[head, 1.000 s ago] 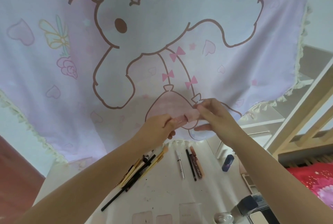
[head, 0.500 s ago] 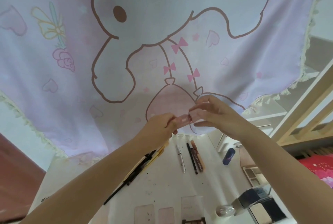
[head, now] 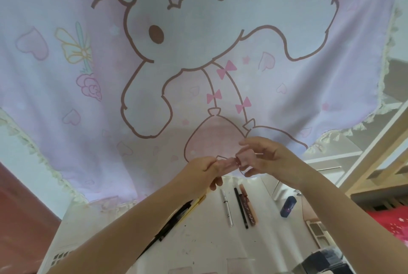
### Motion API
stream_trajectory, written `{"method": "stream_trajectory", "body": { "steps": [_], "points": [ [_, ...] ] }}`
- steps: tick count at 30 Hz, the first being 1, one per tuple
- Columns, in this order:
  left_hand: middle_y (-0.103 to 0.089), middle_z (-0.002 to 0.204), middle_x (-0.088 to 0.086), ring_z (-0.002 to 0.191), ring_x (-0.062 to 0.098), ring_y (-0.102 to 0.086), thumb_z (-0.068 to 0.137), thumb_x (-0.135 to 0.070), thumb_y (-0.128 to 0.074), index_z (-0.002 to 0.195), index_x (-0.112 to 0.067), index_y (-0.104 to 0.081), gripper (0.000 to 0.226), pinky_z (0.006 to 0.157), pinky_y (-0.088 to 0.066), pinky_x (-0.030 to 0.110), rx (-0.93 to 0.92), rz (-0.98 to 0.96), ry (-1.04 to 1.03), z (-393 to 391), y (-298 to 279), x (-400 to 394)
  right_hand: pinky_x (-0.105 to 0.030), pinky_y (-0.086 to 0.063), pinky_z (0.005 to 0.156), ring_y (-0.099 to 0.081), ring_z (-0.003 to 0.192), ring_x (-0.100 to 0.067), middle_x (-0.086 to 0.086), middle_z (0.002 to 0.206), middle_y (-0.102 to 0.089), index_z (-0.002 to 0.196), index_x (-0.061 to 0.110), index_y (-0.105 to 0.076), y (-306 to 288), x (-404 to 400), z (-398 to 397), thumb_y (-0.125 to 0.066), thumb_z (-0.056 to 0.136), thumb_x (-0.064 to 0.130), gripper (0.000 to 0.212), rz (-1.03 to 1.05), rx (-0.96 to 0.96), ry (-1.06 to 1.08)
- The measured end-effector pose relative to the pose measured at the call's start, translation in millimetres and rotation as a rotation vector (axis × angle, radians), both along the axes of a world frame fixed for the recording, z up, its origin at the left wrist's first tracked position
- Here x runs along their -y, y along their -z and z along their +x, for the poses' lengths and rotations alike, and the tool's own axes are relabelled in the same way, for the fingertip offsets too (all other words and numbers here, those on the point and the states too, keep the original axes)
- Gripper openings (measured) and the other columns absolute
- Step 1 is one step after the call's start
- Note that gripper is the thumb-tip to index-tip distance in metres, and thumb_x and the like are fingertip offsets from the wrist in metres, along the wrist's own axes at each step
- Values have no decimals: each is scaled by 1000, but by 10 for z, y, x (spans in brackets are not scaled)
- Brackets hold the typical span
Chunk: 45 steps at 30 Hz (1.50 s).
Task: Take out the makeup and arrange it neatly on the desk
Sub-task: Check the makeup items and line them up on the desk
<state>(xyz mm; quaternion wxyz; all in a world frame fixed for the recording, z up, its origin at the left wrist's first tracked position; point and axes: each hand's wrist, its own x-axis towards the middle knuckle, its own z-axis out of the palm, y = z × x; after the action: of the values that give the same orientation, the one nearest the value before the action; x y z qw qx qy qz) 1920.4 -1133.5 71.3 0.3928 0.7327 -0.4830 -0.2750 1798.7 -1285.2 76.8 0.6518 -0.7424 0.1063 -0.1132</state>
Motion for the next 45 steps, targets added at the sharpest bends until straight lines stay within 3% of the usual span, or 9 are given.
{"method": "stream_trajectory", "body": {
  "steps": [4, 7, 12, 14, 18, 32, 37, 41, 45],
  "points": [
    [-50, 64, -11, 55, 1, -46, 98, -26, -35, 72, -29, -45, 28, 56, -39, 8, 59, 29, -11, -1, 41, 29, -19, -45, 45, -54, 44, -10, -1, 60, -60, 77, 14, -61, -50, -16, 29, -50, 91, 18, 18, -188, -165, 1],
    [-52, 64, -8, 56, 4, -47, 98, -25, -34, 72, -24, -47, 29, 61, -41, 11, -41, 37, -10, 11, 53, 20, -19, -48, 56, -57, 54, -7, 7, 67, -62, 80, 15, -62, -4, 0, 6, -60, 84, 1, 15, -268, -24, -15],
    [-53, 65, -7, 57, 4, -48, 99, -24, -34, 74, -24, -49, 29, 63, -41, 12, -120, 39, 2, 20, 87, 12, -22, -55, 71, -66, 79, -7, 11, 83, -69, 95, 25, -61, 70, 72, -44, -64, 76, 6, 27, -142, -11, -21],
    [-52, 66, -7, 57, 3, -48, 99, -23, -33, 77, -25, -49, 27, 62, -41, 10, -126, 42, 8, 13, 98, 15, -21, -53, 62, -66, 69, -11, 5, 78, -69, 100, 26, -58, 52, 46, -39, -57, 85, 14, 19, -37, -65, 16],
    [-54, 66, -7, 58, 4, -49, 98, -23, -34, 76, -23, -50, 27, 65, -43, 15, -94, 43, -1, 18, 129, 37, -19, -46, 49, -55, 47, -12, 2, 59, -60, 81, 15, -62, -8, -2, -20, -50, 92, 14, 16, -227, -178, 43],
    [-65, 70, -3, 51, 0, -58, 91, -29, -48, 82, -17, -61, 20, 63, -52, 13, -553, 96, -33, -102, 325, 101, -16, -54, 66, -64, 65, -6, -2, 79, -68, 91, 15, -62, 204, 64, -145, -53, 83, -12, 29, -33, -144, 83],
    [-65, 70, -5, 55, 2, -58, 89, -29, -51, 77, -19, -63, 20, 68, -52, 17, -518, 83, -18, -135, 414, 185, -13, -53, 62, -63, 59, -2, 10, 65, -70, 90, 14, -63, 235, 102, -172, -53, 84, -10, 26, -22, -181, 139],
    [-67, 70, -7, 58, 5, -59, 68, -46, -59, 77, -23, -65, 26, 69, -52, 19, -525, 52, -32, -151, 433, 241, -11, -51, 61, -60, 55, 0, 12, 61, -69, 90, 14, -63, 222, 119, -179, -54, 86, -5, 22, -40, -196, 165],
    [-68, 76, -3, 58, 2, -61, 85, -28, -61, 85, -21, -67, 10, 65, -53, 14, -482, 61, -51, -133, 468, 303, -11, -50, 58, -57, 51, 2, 9, 64, -66, 100, 15, -59, 244, 122, -174, -55, 85, -4, 25, -33, -202, 227]
  ]
}}
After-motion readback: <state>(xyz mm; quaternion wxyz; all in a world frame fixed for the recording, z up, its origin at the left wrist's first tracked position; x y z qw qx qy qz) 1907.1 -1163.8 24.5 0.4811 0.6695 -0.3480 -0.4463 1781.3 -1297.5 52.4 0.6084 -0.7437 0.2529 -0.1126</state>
